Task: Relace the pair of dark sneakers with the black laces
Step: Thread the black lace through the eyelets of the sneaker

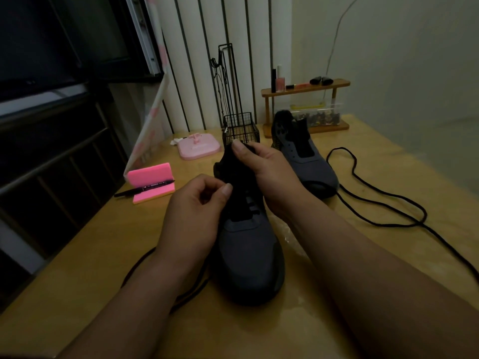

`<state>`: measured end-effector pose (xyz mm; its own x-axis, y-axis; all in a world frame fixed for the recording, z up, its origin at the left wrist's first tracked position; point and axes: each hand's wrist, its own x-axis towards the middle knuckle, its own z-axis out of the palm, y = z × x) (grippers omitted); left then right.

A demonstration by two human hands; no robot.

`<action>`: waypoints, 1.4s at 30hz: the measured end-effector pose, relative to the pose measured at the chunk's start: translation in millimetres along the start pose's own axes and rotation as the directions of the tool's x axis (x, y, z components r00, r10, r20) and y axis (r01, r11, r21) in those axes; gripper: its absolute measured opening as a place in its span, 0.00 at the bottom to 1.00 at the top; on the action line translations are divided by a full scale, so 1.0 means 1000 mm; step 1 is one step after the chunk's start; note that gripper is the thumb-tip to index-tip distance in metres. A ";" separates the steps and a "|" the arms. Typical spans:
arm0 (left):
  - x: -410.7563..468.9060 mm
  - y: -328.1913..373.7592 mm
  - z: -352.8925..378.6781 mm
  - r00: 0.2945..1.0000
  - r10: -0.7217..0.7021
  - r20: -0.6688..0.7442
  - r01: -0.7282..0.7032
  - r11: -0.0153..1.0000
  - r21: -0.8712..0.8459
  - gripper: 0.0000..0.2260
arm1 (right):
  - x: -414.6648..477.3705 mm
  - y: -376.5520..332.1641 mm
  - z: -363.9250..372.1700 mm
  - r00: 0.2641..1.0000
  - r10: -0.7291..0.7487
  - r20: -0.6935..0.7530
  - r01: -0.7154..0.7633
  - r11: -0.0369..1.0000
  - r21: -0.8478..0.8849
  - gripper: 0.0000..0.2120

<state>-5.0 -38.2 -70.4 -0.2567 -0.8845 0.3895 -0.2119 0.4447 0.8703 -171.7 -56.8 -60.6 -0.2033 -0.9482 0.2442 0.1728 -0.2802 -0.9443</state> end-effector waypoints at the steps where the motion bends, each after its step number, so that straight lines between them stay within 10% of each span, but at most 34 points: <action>1: -0.001 -0.001 0.000 1.000 -0.001 -0.014 0.001 1.000 -0.004 0.04 | 0.000 0.000 0.000 1.000 -0.002 0.000 0.002 1.000 -0.007 0.18; 19: -0.003 0.001 0.016 0.941 -0.328 0.082 0.332 0.849 -0.411 0.09 | -0.011 -0.031 -0.018 0.991 -0.055 -0.123 0.026 0.973 -0.230 0.14; 23: -0.004 0.001 0.015 0.938 -0.333 0.096 0.341 0.835 -0.432 0.09 | -0.026 -0.055 -0.041 0.987 0.079 0.140 -0.003 0.880 -0.474 0.11; 37: -0.006 -0.001 0.015 0.966 -0.255 0.046 0.255 0.905 -0.341 0.07 | -0.032 -0.053 -0.031 0.947 0.135 0.292 0.116 0.705 -0.699 0.04; 42: -0.013 -0.001 0.010 0.991 -0.134 0.016 0.135 0.987 -0.089 0.05 | -0.028 -0.059 -0.041 0.976 0.087 0.200 0.025 0.865 -0.502 0.08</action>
<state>-10.8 -26.0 -79.7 -0.2409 -0.9339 0.2642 -0.1600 0.3067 0.9383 -215.3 -7.4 -20.4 0.0093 -0.9798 0.1998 -0.3394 -0.1911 -0.9210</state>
